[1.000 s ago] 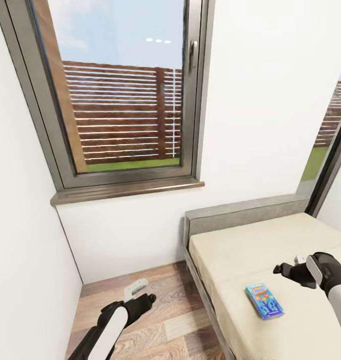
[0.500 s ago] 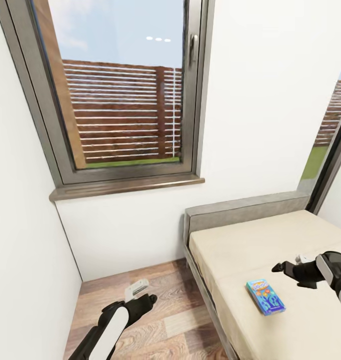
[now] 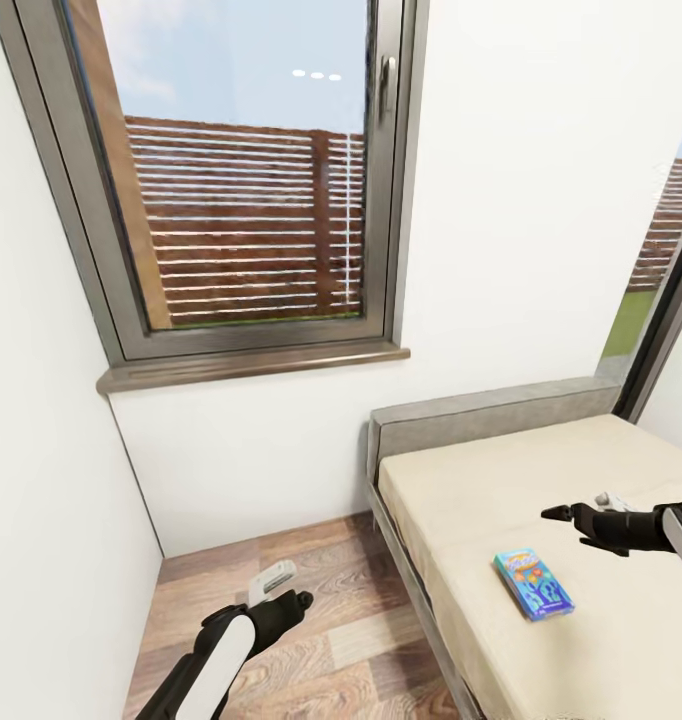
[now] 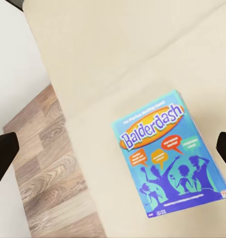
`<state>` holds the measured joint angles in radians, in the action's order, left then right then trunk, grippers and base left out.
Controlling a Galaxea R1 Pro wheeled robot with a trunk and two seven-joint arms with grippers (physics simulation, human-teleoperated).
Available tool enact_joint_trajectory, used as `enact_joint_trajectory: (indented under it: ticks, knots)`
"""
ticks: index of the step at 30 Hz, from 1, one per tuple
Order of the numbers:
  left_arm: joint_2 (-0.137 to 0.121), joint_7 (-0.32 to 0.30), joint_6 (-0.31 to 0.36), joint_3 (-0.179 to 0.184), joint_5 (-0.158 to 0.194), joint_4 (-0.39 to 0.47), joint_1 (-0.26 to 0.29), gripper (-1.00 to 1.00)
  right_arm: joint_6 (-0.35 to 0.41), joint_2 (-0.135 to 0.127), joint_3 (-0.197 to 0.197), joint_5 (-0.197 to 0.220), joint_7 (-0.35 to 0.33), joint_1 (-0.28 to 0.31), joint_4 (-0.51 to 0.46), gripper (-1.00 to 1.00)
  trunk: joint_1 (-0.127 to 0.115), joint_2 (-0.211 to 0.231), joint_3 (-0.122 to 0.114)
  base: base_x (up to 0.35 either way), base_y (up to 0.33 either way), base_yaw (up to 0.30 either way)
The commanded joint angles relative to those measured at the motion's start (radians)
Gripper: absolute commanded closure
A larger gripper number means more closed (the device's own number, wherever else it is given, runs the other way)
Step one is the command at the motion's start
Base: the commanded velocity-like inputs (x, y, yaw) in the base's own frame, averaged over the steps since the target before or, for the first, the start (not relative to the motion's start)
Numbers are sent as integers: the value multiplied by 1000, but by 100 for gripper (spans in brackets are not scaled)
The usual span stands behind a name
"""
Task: Put all the toys in the child's room - the three board games (two on the bed and one on the table), the two jigsaw puzzles on the table, and the tennis ball on the table - inside the toy box on the table in the child's room.
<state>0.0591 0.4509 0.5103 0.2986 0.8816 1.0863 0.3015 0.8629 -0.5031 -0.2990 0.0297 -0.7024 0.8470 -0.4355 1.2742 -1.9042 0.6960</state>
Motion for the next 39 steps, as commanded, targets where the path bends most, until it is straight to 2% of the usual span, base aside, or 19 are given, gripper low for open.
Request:
enact_joint_trajectory:
  ticks: [1,17,24,39]
  knots:
    - [0,10,0,1,11,1,1,-100,7,0,-4,3,-3,1,0,-100,4,-8,4,0,0,0]
    - [2,13,-6,3,6,0,1,-100,10,2,-1,3,-8,0,4,-100,65,-120,54,0,0,0]
    - [5,14,-8,3,4,-3,1,-100,11,3,-8,7,50,0,7,-100,92,-169,76,0,0,0]
    - [5,14,-11,4,1,-3,1,-100,3,10,-10,7,97,1,2,-100,150,-274,123,0,0,0]
